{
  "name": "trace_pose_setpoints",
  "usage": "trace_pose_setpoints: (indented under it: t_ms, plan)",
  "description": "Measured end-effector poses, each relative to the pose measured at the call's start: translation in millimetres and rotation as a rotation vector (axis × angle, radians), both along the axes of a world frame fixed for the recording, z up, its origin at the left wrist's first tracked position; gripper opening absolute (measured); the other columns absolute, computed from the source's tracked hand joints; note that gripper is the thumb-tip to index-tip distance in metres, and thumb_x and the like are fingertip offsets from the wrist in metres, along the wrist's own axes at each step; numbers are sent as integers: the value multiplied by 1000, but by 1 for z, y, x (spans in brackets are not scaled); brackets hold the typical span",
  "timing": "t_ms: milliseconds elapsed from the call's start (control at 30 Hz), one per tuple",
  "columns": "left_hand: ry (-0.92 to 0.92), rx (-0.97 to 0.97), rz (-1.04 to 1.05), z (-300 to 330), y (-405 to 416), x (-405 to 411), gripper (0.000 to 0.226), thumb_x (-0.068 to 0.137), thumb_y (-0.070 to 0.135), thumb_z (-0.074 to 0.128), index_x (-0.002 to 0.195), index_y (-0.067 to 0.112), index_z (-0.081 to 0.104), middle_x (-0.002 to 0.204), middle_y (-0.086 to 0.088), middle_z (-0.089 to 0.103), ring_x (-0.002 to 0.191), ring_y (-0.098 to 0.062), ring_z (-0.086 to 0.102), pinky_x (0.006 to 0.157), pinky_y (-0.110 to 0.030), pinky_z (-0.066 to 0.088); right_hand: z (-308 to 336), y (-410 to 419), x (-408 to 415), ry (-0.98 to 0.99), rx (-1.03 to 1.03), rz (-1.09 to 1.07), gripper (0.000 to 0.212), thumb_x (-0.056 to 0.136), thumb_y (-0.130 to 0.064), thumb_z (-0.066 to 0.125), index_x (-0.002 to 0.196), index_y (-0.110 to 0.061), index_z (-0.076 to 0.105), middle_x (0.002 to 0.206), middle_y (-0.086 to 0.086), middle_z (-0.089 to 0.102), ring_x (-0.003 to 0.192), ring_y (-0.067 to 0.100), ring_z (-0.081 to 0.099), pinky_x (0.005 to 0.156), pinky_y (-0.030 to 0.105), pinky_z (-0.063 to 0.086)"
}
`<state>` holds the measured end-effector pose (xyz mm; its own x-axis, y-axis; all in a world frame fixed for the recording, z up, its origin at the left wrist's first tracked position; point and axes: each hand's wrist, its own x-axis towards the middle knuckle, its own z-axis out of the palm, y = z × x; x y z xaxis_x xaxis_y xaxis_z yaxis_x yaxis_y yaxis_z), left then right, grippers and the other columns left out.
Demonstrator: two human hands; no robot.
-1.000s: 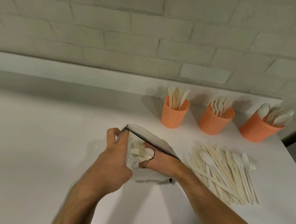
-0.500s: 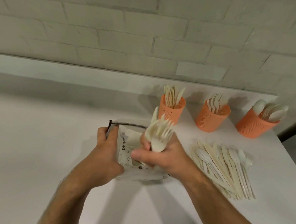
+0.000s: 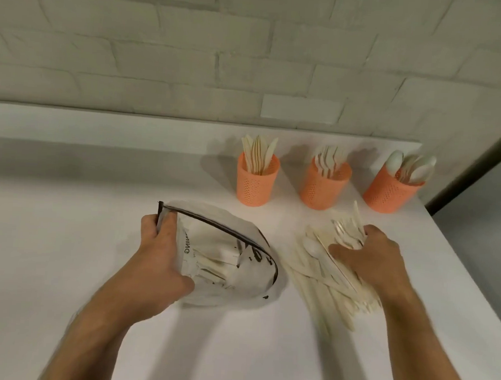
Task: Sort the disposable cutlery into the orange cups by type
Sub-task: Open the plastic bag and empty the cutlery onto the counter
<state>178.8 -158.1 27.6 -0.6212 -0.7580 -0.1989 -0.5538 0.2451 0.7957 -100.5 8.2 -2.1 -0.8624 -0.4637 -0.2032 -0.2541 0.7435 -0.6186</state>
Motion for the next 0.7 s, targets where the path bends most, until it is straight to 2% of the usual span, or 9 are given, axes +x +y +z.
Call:
trace_pose_setpoints:
  t_ms: [133, 200, 300, 367, 400, 467, 533, 600, 700]
  plan:
    - [2, -11, -18, 2, 0, 0, 77, 72, -5, 65, 129, 33, 31, 110, 9, 25, 88, -7, 49, 57, -22, 53, -5, 7, -3, -2, 220, 50, 72, 76, -42, 81, 135, -12, 53, 129, 8, 60, 114, 28, 59, 86, 32, 46]
    - [-1, -3, -34, 4, 1, 1, 76, 73, -5, 65, 126, 35, 29, 109, 10, 24, 87, -8, 50, 54, -23, 53, 2, 8, -1, -5, 275, 73, 74, 78, -42, 80, 140, -12, 51, 135, 7, 59, 118, 27, 58, 86, 30, 44]
    - [-8, -1, -55, 7, 4, 3, 75, 75, -2, 67, 118, 44, 25, 107, 13, 23, 83, -8, 53, 52, -21, 52, 26, 1, 12, 227, 180, 150, 39, 85, -27, 73, 122, -20, 63, 122, 2, 67, 99, 18, 64, 82, 29, 48]
    - [-13, -15, -54, 8, 4, 5, 73, 78, 4, 68, 117, 47, 24, 109, 14, 22, 82, -4, 53, 54, -17, 50, 50, -8, 36, 295, -112, 255, 22, 87, -4, 66, 97, -24, 69, 99, -4, 72, 75, 10, 64, 68, 23, 52]
    - [-19, -32, -49, 8, 5, 6, 71, 80, 7, 68, 120, 46, 24, 110, 15, 22, 82, -3, 53, 56, -15, 49, 64, -16, 54, 228, -258, 355, 28, 85, 4, 63, 87, -23, 70, 87, -6, 72, 69, 10, 64, 64, 22, 53]
    - [-29, -82, -47, 7, 5, 8, 67, 83, 8, 64, 127, 41, 26, 107, 15, 22, 81, -4, 54, 61, -18, 49, 83, -36, 96, -23, -376, 654, 36, 84, 9, 56, 79, -23, 71, 78, -5, 72, 73, 10, 69, 71, 22, 57]
    - [-43, -114, -61, 8, 6, 9, 64, 81, 4, 60, 128, 36, 30, 104, 15, 22, 80, -8, 55, 64, -22, 52, 68, -64, 125, -128, -216, 882, 35, 85, 4, 52, 84, -24, 73, 83, -2, 75, 79, 11, 71, 78, 23, 57]
    - [-61, -119, -88, 9, 7, 11, 70, 78, -1, 57, 131, 36, 28, 104, 14, 23, 78, -10, 57, 65, -26, 55, 34, -91, 141, 12, 9, 988, 29, 86, -1, 52, 97, -19, 73, 96, 2, 74, 92, 17, 69, 80, 23, 55]
    - [-85, -110, -118, 9, 9, 16, 81, 77, -1, 56, 137, 40, 22, 108, 14, 23, 73, -15, 60, 61, -29, 55, -1, -112, 149, 179, 276, 948, 24, 89, -2, 56, 111, -5, 65, 115, 14, 67, 108, 31, 64, 87, 35, 54]
